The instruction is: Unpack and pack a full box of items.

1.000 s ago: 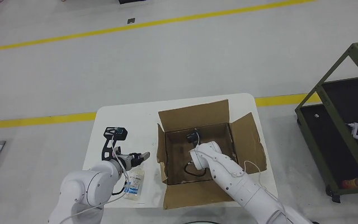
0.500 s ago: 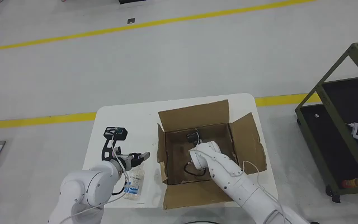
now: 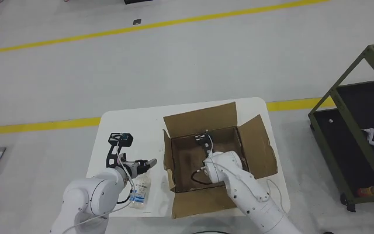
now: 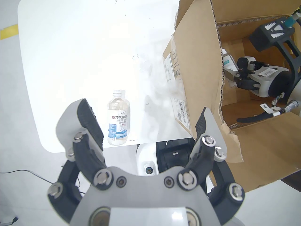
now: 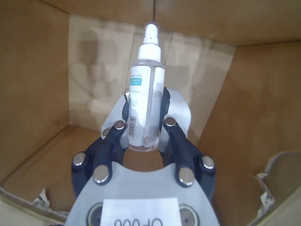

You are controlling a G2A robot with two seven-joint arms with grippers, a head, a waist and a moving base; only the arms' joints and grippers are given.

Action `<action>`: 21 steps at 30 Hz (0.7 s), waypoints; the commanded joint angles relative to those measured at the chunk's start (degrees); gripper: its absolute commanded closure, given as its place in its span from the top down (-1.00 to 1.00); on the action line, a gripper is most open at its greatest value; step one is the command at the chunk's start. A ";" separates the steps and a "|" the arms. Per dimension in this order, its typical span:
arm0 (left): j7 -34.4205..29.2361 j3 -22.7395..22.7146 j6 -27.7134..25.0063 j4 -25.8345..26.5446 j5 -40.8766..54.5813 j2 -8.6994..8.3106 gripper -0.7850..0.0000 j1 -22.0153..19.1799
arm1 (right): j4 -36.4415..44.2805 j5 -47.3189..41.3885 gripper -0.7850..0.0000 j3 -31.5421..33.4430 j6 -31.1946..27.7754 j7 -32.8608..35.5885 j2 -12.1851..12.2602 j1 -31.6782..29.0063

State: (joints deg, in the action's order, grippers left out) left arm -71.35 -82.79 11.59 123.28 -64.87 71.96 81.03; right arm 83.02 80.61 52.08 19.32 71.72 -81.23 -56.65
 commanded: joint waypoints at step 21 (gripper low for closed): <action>0.00 0.00 0.00 0.00 0.00 0.00 1.00 0.00 | -11.12 -0.92 -0.14 -0.03 0.30 0.41 -2.26 3.58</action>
State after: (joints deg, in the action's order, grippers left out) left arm -71.35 -82.79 11.59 123.28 -64.87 71.96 81.03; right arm 72.10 79.62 52.06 19.63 72.01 -83.42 -53.23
